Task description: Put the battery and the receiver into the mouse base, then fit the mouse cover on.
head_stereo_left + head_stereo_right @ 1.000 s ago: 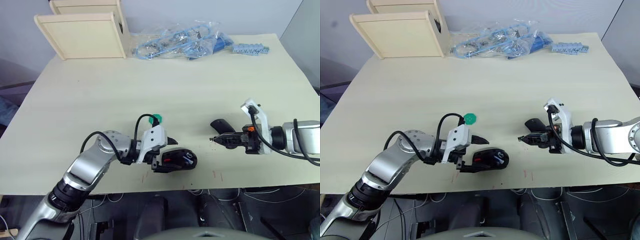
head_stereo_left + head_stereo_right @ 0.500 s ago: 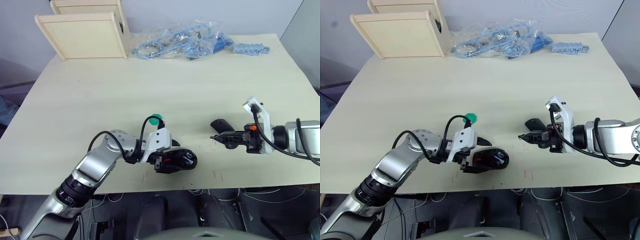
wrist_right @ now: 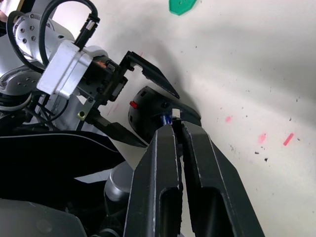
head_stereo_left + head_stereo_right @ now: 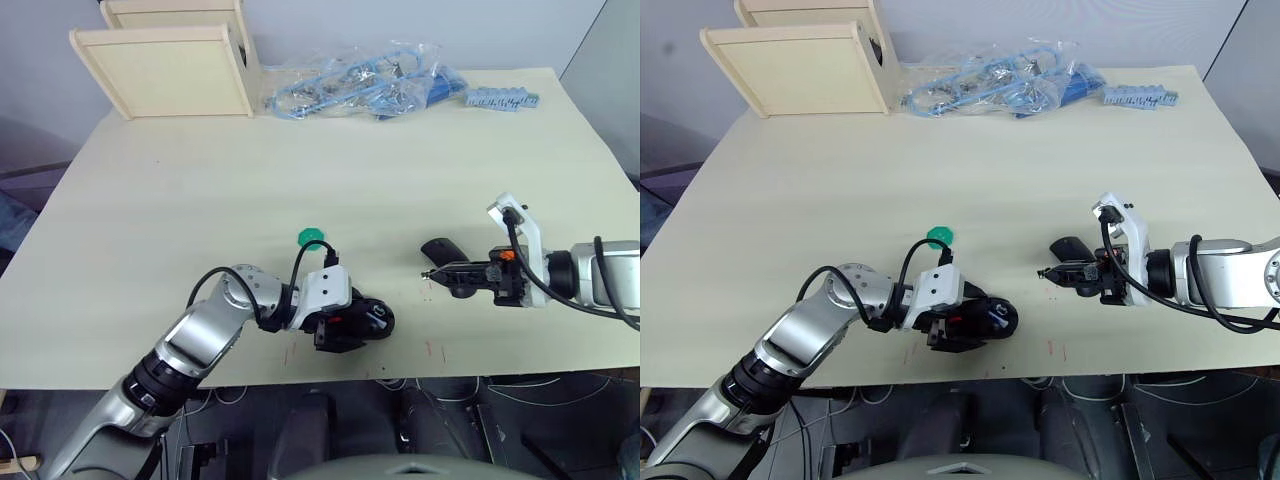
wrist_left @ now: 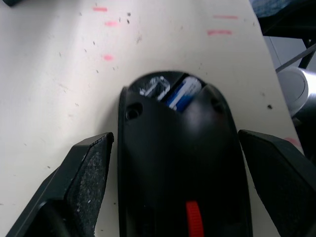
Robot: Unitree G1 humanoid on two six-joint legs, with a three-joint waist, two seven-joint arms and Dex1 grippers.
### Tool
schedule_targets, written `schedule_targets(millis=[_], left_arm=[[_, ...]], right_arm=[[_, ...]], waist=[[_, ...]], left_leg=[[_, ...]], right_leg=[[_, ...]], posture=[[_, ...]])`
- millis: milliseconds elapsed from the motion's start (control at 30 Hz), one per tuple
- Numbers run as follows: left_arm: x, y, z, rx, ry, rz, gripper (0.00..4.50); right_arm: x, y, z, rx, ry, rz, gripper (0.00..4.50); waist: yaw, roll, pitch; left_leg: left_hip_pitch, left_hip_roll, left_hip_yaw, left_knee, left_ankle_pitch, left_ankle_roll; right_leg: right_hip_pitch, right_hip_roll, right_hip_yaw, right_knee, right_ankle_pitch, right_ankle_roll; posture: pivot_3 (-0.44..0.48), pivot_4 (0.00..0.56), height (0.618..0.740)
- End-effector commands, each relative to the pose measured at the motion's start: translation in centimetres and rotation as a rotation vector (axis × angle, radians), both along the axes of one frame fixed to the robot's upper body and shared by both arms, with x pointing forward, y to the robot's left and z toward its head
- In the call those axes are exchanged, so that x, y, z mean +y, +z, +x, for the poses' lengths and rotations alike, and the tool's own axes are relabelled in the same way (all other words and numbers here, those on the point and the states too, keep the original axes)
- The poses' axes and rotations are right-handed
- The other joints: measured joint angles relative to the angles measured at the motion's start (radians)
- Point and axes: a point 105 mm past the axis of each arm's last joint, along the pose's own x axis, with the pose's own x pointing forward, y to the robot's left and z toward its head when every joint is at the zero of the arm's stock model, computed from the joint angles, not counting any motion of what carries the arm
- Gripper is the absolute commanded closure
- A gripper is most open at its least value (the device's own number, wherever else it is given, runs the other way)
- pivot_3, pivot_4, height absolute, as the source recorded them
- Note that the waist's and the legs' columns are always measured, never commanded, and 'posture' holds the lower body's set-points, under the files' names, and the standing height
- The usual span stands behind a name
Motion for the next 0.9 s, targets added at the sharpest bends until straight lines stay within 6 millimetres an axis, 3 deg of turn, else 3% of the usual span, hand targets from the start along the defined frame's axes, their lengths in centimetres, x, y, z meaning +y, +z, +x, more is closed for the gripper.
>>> schedule_targets(millis=[33, 267, 667, 800, 900], left_arm=[[-0.4, 0.5, 0.1, -0.042, -0.023, -0.009, 0.17], [-0.5, 0.3, 0.3, -0.056, -0.024, -0.012, 0.17], [-0.6, 0.3, 0.4, -0.068, -0.026, -0.02, 0.17], [-0.7, 0.3, 0.3, -0.066, -0.028, -0.024, 0.17], [-0.7, 0.3, 0.3, -0.061, -0.028, -0.028, 0.94]], right_arm=[[0.0, 1.0, -0.4, -0.032, 0.007, 0.012, 4.5], [-0.8, -0.1, -0.9, -0.003, -0.025, -0.006, 4.5], [-3.4, -4.9, -3.5, 0.108, -0.127, -0.072, 4.5], [-3.7, -5.5, -4.0, 0.119, -0.15, -0.074, 4.5], [-3.8, -5.5, -4.1, 0.114, -0.157, -0.069, 4.5]], waist=[[0.0, 0.0, 0.0], [0.001, 0.0, 0.0], [0.0, 0.0, 0.0], [0.003, 0.0, 0.0], [0.001, 0.0, 0.0]], left_leg=[[0.0, 0.0, 0.0, 0.0, 0.0, 0.0], [0.0, 0.0, 0.0, 0.0, 0.0, 0.0], [0.001, 0.0, 0.0, 0.0, 0.0, 0.0], [0.001, 0.0, -0.001, 0.0, 0.0, 0.0], [0.001, 0.0, 0.0, 0.0, 0.0, 0.0]], right_leg=[[0.0, 0.0, 0.0, 0.0, 0.0, 0.0], [0.0, 0.0, 0.0, 0.0, 0.0, 0.0], [0.001, 0.0, 0.0, 0.0, 0.0, 0.0], [0.002, 0.0, 0.0, 0.0, 0.0, 0.0], [0.002, 0.0, 0.0, 0.0, 0.0, 0.0]], posture=[[0.0, 0.15, 0.74], [0.0, 0.15, 0.74], [0.0, 0.15, 0.74], [0.0, 0.15, 0.74], [0.0, 0.15, 0.74]])
